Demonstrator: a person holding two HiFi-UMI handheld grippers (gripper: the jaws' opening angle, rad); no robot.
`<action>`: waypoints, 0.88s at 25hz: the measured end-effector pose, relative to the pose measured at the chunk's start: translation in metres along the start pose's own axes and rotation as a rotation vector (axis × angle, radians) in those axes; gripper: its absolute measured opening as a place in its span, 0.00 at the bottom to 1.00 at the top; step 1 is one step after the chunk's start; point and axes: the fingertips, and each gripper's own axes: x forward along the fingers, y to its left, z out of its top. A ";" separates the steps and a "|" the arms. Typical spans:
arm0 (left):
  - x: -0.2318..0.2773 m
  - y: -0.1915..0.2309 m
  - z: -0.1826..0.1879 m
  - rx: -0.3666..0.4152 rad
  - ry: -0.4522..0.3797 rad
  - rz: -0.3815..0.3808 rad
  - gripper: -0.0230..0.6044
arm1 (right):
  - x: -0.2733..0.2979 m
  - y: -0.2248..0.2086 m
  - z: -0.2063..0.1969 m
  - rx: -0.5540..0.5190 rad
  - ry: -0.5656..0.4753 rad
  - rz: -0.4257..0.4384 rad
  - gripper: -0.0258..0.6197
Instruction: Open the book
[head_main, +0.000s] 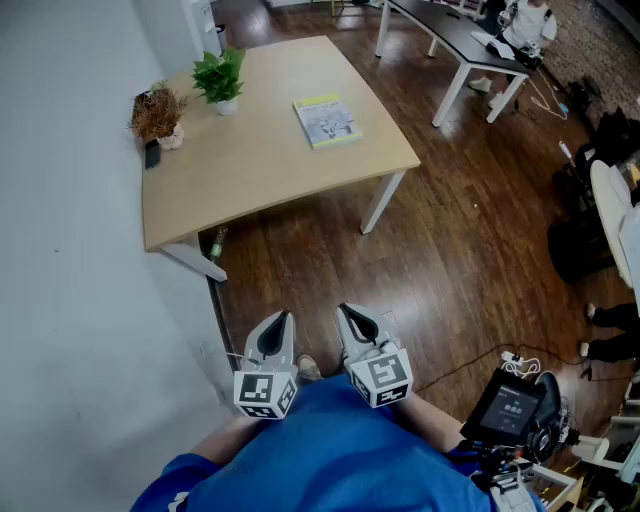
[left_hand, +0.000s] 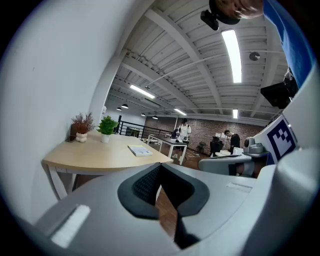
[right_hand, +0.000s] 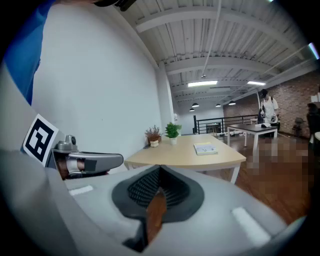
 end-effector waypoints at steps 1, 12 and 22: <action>0.000 0.001 -0.002 -0.007 0.006 0.001 0.05 | -0.001 0.000 -0.001 0.001 0.001 -0.004 0.04; 0.038 0.008 -0.001 -0.011 0.024 0.002 0.05 | 0.021 -0.031 0.004 0.009 -0.006 -0.013 0.04; 0.141 -0.005 0.029 0.027 0.047 0.021 0.05 | 0.069 -0.126 0.040 0.015 -0.030 0.012 0.04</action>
